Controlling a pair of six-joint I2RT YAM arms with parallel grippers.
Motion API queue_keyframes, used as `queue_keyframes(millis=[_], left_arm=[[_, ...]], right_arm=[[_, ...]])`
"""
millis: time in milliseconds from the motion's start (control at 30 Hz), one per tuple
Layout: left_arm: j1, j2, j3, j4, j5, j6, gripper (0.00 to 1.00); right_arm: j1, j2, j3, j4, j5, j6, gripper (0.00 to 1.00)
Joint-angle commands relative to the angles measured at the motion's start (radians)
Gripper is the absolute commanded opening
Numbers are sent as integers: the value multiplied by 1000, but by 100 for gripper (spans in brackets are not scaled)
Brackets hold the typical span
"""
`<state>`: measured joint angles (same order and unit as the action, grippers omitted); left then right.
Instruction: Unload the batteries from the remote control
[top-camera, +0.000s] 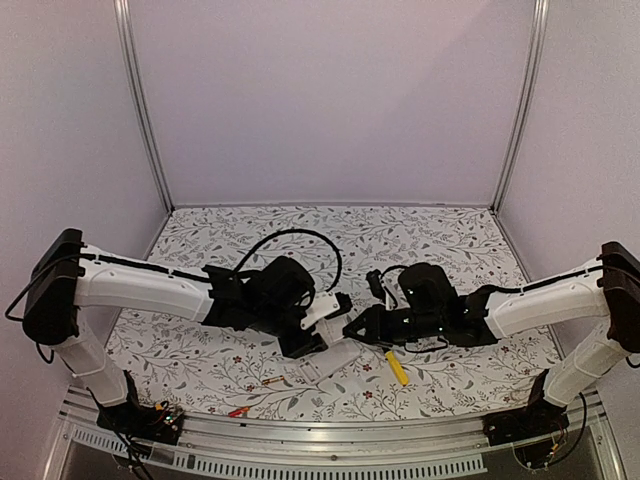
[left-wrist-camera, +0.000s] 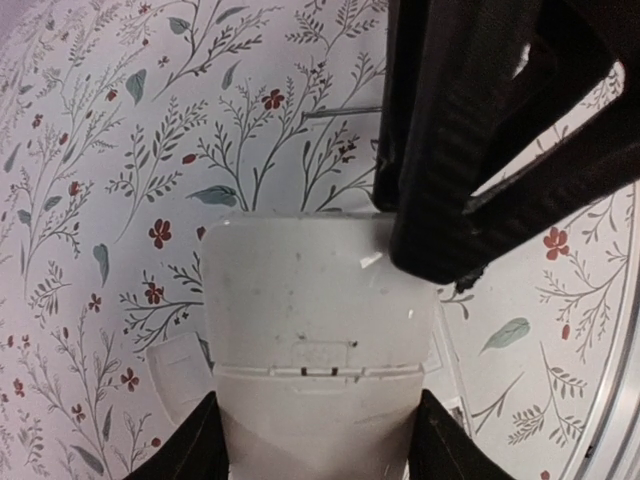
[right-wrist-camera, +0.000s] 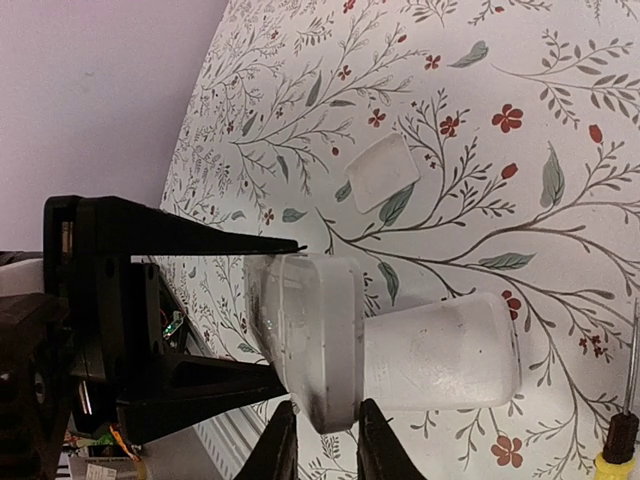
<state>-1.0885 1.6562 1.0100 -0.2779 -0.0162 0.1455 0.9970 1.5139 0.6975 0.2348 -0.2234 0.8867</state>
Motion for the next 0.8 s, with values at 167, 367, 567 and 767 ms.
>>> queue_keyframes(millis=[167,367,567,767], left_arm=[[-5,17,30,-10,-5,-4,17],[-6,20,33,-13,-6,-6,17],[-6,21,34,-14,-2,-5,17],[-8,22,35,-16,1,-5,17]], right_arm=[[10,19,25,45,-25,4,18],[11,25,25,51,-26,5,17],[17,57,38,58,-33,8,17],[22,86,63,58,-35,1,16]])
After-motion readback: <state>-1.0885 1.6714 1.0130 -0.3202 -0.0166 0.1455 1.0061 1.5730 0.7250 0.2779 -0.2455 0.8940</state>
